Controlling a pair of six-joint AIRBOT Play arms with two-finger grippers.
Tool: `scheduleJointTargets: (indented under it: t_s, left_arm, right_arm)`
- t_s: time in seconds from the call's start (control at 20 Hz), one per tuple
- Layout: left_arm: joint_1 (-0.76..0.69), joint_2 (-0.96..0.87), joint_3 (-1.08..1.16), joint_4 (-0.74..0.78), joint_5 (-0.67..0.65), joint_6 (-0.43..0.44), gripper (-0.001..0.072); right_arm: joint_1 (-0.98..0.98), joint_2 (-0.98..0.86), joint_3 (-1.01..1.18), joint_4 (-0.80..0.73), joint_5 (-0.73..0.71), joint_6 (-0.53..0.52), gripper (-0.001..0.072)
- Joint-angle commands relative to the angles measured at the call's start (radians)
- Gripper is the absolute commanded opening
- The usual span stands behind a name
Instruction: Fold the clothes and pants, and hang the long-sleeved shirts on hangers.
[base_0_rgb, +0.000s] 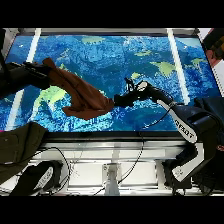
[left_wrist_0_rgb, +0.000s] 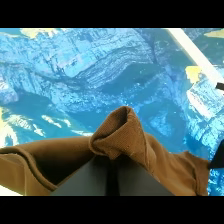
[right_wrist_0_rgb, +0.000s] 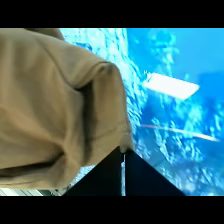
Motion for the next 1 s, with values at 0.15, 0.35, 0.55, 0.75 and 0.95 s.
scheduleJointTargets:
  t_s: [0.15, 0.35, 0.55, 0.75, 0.95]
  left_arm:
    - [0.002, -0.001, 0.000, 0.080, 0.000, 0.000, 0.0029]
    - [0.002, -0.002, 0.000, 0.167, 0.000, 0.000, 0.0029]
    - [0.002, -0.037, 0.000, 0.176, 0.000, -0.001, 0.0028]
    - [0.002, -0.077, 0.000, 0.176, 0.011, 0.000, 0.0028]
    - [0.002, -0.072, 0.000, 0.172, 0.145, -0.050, 0.0029]
  right_arm:
    - [-0.005, 0.031, 0.121, -0.081, -0.008, -0.009, 0.0017]
    - [-0.019, 0.120, 0.210, -0.316, -0.010, 0.011, 0.0017]
    - [-0.097, 0.259, 0.230, -0.448, -0.009, 0.034, 0.0017]
    - [-0.217, 0.412, 0.230, -0.488, -0.007, 0.034, 0.0018]
    - [-0.298, 0.551, 0.230, -0.494, -0.005, 0.016, 0.0017]
